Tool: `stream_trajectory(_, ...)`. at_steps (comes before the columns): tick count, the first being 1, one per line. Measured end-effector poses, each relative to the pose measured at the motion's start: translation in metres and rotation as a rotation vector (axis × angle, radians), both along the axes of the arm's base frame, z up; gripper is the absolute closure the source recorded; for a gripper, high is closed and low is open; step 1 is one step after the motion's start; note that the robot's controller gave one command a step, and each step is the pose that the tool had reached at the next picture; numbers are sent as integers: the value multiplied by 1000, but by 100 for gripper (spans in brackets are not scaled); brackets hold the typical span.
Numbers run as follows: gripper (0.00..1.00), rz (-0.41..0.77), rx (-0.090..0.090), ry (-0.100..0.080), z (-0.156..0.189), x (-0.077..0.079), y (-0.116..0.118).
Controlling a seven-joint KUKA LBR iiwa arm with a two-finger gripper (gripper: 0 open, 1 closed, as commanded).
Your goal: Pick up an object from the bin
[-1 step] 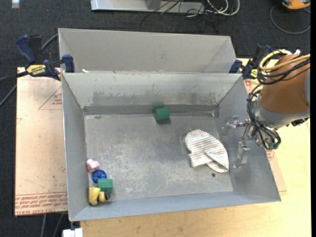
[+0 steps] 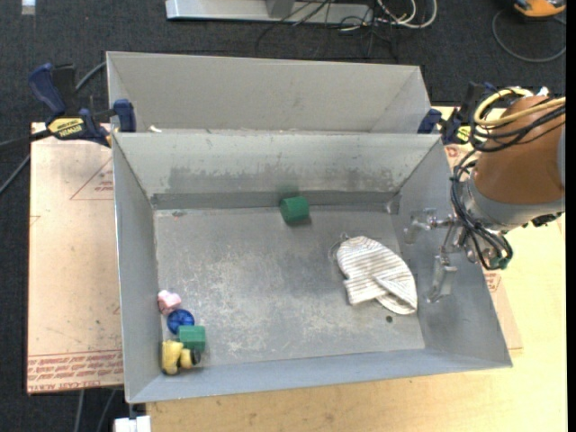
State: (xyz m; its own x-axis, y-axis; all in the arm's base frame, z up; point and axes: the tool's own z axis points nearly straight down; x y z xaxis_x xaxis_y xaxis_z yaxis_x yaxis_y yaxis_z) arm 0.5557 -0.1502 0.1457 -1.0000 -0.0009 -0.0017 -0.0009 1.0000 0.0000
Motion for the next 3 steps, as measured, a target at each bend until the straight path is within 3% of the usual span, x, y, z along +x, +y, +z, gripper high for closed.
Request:
stream_trajectory(1,0,0,4,8,-75,-17,48)
stream_trajectory(2,100,59,0,-2,-73,-21,50)
stream_trajectory(3,100,60,0,-2,-73,-21,50)
